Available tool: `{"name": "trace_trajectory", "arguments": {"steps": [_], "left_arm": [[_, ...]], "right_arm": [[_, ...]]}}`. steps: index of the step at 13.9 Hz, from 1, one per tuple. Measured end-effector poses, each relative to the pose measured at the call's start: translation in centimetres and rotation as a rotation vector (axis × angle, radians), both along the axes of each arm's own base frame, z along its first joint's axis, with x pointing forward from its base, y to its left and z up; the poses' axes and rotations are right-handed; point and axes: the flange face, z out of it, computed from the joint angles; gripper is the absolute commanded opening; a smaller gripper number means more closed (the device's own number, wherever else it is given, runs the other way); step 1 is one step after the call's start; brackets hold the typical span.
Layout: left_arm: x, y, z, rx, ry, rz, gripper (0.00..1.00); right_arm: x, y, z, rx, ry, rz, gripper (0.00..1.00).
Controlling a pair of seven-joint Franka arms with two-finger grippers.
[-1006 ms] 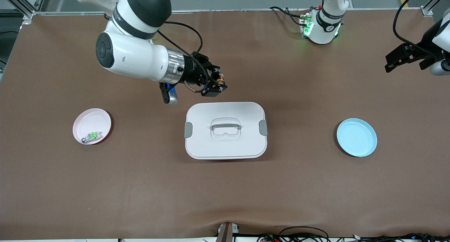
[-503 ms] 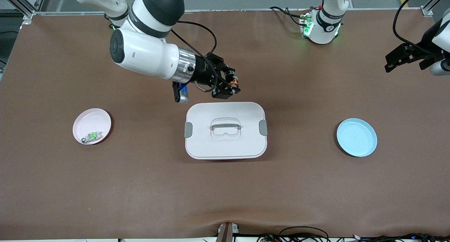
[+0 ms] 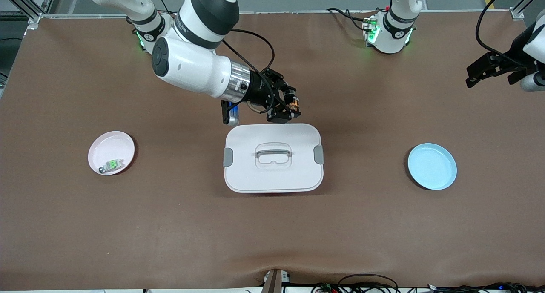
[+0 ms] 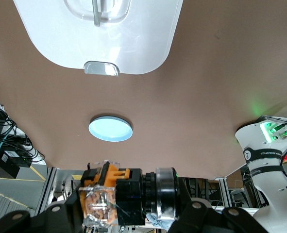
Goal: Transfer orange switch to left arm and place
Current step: 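Lift the switch with the right gripper and carry it over the box, then hold the switch above the box while the left gripper reaches toward it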
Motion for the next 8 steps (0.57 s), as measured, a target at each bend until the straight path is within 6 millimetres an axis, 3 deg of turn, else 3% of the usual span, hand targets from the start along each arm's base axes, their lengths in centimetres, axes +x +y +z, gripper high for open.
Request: {"name": "trace_trajectory", "arguments": {"steps": [8], "left_arm": [[0.00, 0.07, 0.04, 0.000, -0.001, 0.000, 1.00]], "right_arm": [[-0.01, 0.27, -0.46, -0.003, 0.008, 0.000, 0.25]]}}
